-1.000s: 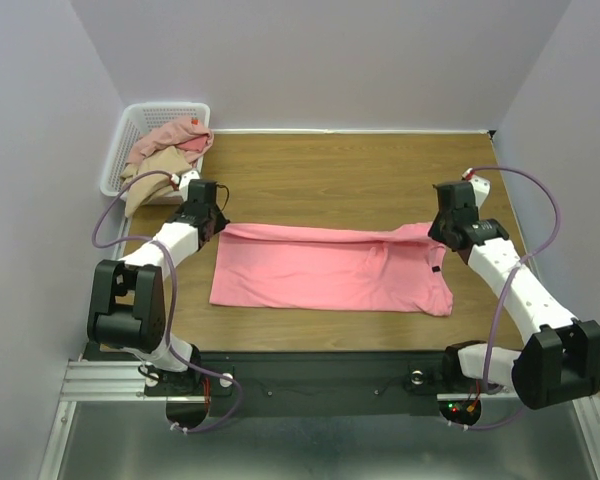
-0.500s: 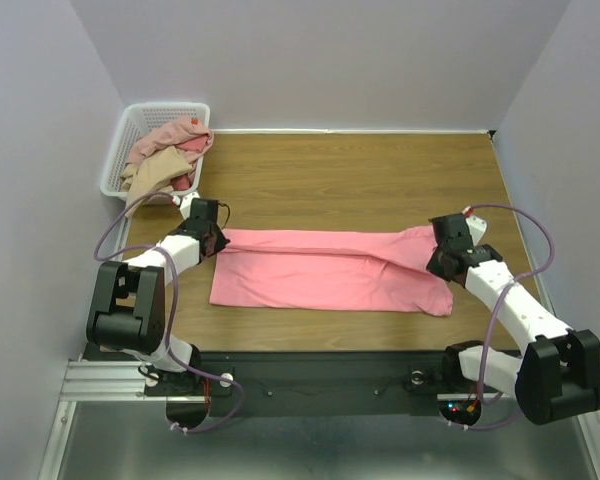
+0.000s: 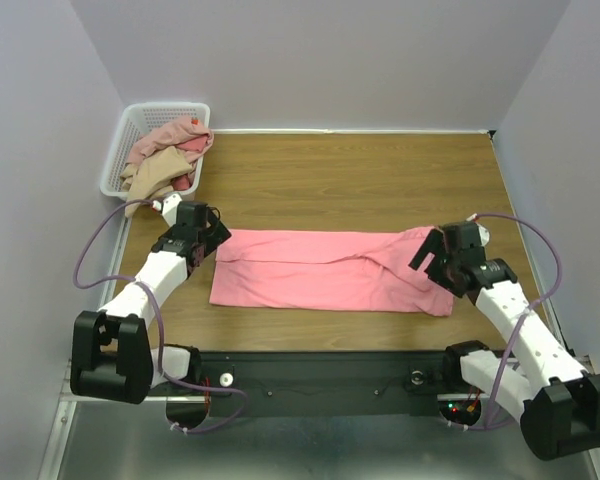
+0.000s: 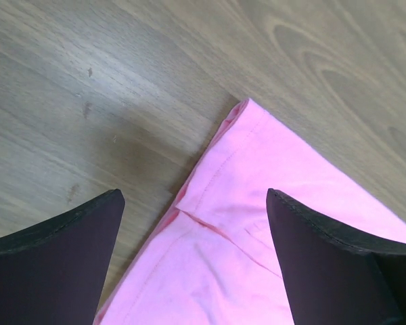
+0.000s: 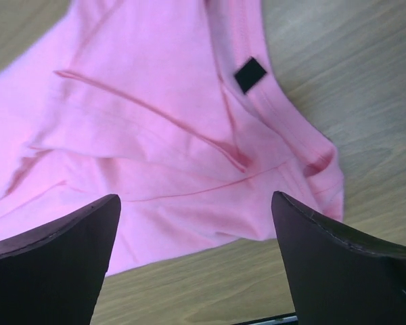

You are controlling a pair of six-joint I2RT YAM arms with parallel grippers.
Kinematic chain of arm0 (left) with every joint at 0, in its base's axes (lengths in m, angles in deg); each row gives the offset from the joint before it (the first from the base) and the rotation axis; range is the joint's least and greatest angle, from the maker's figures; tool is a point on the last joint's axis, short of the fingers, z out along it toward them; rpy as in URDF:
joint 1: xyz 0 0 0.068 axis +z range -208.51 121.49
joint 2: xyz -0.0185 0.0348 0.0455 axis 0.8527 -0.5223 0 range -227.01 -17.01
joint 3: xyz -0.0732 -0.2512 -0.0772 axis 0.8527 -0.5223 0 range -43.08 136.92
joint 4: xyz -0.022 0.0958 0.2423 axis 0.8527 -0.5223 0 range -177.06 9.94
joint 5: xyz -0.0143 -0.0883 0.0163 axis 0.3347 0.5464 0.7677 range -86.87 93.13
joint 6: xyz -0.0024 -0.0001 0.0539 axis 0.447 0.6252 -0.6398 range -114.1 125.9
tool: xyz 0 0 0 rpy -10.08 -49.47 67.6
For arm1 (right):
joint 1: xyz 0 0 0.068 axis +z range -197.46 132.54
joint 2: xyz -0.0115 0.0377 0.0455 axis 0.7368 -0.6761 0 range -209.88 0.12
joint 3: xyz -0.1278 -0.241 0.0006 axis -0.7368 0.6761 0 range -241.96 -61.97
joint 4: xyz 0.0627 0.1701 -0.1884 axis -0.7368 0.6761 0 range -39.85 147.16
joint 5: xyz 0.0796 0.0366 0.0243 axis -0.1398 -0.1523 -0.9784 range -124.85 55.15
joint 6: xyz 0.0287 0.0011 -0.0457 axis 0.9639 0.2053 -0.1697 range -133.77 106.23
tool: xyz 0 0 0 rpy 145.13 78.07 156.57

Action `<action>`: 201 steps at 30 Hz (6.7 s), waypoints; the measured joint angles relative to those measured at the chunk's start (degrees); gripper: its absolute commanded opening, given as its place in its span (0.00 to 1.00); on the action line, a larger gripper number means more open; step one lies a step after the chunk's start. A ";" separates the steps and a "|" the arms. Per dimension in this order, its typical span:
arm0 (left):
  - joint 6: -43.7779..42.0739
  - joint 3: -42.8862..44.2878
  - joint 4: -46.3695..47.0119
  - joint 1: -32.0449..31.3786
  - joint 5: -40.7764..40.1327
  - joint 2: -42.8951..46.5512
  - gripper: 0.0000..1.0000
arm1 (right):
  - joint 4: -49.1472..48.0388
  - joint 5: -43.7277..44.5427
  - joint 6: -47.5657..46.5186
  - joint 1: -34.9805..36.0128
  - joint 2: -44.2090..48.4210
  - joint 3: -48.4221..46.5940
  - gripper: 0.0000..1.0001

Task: Fold and stack the t-shirts
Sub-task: Fold the tshirt

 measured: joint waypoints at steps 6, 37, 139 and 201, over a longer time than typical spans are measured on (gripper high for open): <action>0.94 2.12 -1.31 0.02 1.97 1.36 0.99 | -4.04 -7.80 -4.04 0.00 -6.29 -6.49 1.00; 0.90 6.16 13.44 -6.49 10.16 -19.15 0.98 | -22.99 -36.48 -11.74 0.00 -29.00 -8.13 1.00; 1.46 5.42 4.11 -6.23 6.64 -14.82 0.98 | -21.40 -28.87 0.00 13.31 -23.34 -5.64 0.76; 44.89 7.06 6.16 -46.97 9.92 -18.86 0.98 | -25.18 -41.46 -31.52 0.79 -90.95 -83.43 1.00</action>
